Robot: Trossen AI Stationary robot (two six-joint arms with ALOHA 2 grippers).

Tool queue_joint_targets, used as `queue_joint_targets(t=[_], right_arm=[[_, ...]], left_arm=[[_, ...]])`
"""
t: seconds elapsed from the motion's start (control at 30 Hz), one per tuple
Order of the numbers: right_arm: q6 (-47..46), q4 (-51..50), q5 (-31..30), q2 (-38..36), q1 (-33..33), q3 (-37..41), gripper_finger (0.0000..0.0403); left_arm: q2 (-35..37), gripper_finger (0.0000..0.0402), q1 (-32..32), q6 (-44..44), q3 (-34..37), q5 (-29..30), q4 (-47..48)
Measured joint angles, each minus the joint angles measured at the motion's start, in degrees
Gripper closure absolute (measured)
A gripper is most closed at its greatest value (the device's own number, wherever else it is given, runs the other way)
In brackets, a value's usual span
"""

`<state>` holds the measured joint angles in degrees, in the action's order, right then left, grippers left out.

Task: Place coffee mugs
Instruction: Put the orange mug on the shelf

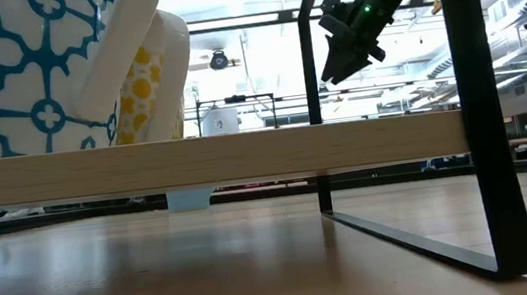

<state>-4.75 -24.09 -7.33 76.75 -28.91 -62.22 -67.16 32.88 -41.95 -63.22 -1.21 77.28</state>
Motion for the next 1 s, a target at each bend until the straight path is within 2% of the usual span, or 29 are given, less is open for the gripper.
queue_joint_targets(t=[0.7,1.0], right_arm=[[0.0,0.0,0.0,0.0,0.0,0.0,0.0211],[0.0,0.0,0.0,0.0,0.0,0.0,0.0211]], left_arm=[[-0.4,0.0363,0.2,-1.4,0.0,2.9,-0.3],[-0.3,0.031,0.1,-1.4,-0.1,3.0,-0.3]])
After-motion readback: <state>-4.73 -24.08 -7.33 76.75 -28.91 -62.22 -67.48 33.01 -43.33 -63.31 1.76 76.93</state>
